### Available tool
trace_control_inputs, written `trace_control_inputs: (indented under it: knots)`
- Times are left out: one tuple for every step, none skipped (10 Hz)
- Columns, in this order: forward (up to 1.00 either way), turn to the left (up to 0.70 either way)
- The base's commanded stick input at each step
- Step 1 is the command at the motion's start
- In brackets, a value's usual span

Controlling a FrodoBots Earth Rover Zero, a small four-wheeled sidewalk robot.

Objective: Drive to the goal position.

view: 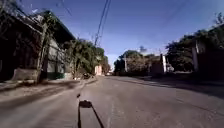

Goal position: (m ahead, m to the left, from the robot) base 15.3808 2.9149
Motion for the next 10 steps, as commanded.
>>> trace_control_inputs:
  knots:
    - [1.0, 0.0]
    - [1.0, 0.0]
    - [1.0, 0.0]
    - [1.0, 0.0]
    - [1.0, 0.0]
    - [1.0, 0.0]
    - [1.0, 0.0]
    - [1.0, 0.0]
    - [1.0, 0.0]
    - [1.0, 0.0]
